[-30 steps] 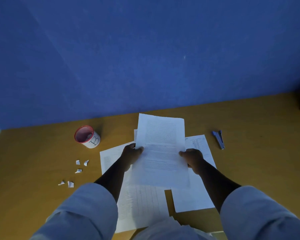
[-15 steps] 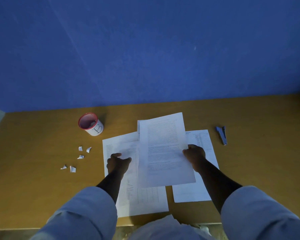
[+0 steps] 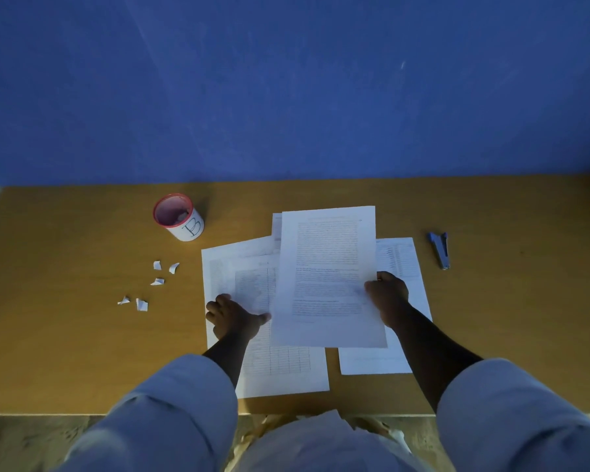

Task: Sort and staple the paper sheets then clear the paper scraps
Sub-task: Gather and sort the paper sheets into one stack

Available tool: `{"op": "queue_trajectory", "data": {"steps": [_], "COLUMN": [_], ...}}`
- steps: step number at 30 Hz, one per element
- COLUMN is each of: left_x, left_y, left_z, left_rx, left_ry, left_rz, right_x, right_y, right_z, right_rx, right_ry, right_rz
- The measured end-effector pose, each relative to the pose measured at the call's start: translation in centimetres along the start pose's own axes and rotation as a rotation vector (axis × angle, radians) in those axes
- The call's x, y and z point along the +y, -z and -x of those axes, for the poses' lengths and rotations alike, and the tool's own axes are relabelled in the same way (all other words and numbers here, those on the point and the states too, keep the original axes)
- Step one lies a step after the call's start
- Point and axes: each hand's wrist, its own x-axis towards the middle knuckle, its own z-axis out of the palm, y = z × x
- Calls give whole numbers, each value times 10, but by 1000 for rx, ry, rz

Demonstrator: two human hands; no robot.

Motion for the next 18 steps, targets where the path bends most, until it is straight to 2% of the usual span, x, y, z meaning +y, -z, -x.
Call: {"op": "queue_trajectory", "data": {"steps": [6,11,14,18], "left_x": [-2,0,-2,-4], "left_y": [-5,-4,-4,-4], "left_z": [1,7,5,2], "left_rx": [19,38,59,5], "left_ry": [7,125,87,27], "left_rz": [53,-32,-13,15], "right_x": [1,3,3,1], "right_y": [-2,-2,-1,-4], "right_z": [6,10,12,16], "right_rx": [-28,-32,-25,-27], "right_ry": [19,28,28,31], "right_rz": [13,21,-2,-4]}}
